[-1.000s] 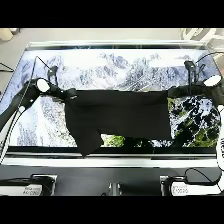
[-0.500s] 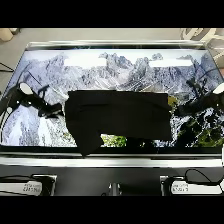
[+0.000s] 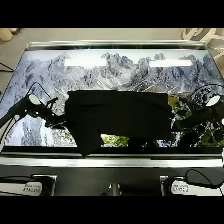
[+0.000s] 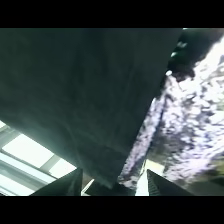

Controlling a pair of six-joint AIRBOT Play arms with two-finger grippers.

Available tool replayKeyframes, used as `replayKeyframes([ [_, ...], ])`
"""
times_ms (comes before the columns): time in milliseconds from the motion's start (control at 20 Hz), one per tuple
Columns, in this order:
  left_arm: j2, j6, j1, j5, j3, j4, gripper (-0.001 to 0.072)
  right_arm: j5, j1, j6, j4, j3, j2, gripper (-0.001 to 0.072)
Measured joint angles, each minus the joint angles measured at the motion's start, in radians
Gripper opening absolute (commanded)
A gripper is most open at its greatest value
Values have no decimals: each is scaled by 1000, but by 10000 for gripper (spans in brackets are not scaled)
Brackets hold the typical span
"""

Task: Fold the shirts.

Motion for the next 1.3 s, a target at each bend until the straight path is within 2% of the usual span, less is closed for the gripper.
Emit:
replayKeyframes([
  [100,-1,-13,-18,43,-4,-9,24,-1,0,-3,-1,-28,2,497],
  [450,6,-21,-56,99,-6,-10,21,-27,0,-23,10,-123,3,488],
  [500,10,-21,-57,104,-6,-9,21,-26,-1,-24,27,-139,4,412],
  [550,14,-21,-58,105,-6,-2,21,-34,-1,-25,42,-151,5,301],
  [600,19,-22,-57,107,-7,-2,21,-56,-2,-26,56,-163,4,94],
  [650,27,-23,-57,110,-6,-3,20,-84,-1,-27,68,-172,3,25],
  [900,145,-23,-58,106,90,6,17,-172,1,-87,136,-109,102,21],
  [1100,369,-23,-61,124,391,22,18,-222,0,-124,171,166,331,22],
  [1200,497,-23,-61,198,581,23,18,-300,0,-134,176,338,475,22],
  [1300,619,-9,-62,330,723,29,18,-415,0,-159,178,465,621,22],
])
